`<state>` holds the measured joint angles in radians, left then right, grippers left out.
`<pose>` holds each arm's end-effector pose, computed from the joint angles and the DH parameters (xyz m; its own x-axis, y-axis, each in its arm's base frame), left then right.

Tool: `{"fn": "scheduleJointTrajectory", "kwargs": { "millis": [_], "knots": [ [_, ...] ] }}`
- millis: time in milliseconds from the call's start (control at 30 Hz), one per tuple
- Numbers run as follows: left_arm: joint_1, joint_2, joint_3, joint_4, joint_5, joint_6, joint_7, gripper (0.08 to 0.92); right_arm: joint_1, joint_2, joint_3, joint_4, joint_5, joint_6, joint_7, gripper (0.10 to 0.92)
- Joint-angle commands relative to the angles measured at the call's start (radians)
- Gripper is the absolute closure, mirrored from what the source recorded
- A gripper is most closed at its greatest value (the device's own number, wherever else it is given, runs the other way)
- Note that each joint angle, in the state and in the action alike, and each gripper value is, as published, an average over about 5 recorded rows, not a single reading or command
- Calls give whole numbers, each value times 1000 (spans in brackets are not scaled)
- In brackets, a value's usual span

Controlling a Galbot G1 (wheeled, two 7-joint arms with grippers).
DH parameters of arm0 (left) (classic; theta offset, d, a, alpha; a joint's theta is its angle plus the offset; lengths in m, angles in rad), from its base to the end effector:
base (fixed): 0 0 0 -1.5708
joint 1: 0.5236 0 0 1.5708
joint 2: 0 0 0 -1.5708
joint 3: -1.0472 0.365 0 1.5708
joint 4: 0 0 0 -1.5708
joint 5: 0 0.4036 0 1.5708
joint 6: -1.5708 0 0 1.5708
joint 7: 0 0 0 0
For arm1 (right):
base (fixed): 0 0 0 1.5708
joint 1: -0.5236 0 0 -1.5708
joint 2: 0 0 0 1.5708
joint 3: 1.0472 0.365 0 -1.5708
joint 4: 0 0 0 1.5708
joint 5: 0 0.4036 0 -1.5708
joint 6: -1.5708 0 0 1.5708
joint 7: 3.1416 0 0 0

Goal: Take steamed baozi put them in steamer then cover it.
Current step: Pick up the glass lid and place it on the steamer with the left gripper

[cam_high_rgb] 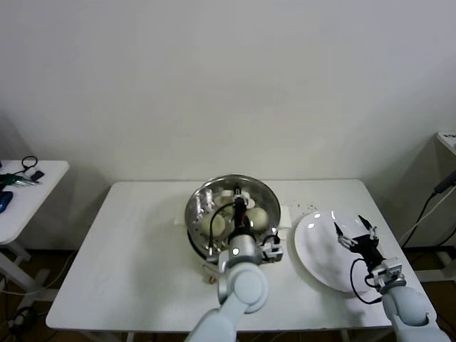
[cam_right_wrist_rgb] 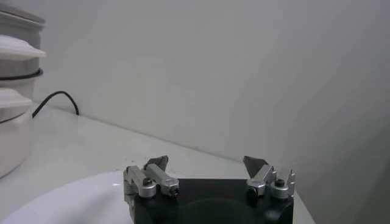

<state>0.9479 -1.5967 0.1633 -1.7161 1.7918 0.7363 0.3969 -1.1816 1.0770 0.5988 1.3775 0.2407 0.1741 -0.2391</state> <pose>0.3370 -0.2611 -0.2678 -0.9960 -0.0782 0.0435 0.0457 -0.0267 0.9986 0.3411 -0.2359 -0.4251 -0.9803 -0.1170 0.1594 -0.1526 0.9602 -0.2339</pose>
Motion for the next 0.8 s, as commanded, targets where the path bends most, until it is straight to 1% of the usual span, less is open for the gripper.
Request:
{"fn": "scheduleJointTrajectory", "kwargs": {
  "millis": [33,800],
  "knots": [
    [3,-1,-3,12,2,49,0,843,2,1,0,-2,-4,1,0,203],
    [10,8,-7,21,-32,49,-32,843,11,6,-6,-3,-21,4,-3,203]
  ]
}}
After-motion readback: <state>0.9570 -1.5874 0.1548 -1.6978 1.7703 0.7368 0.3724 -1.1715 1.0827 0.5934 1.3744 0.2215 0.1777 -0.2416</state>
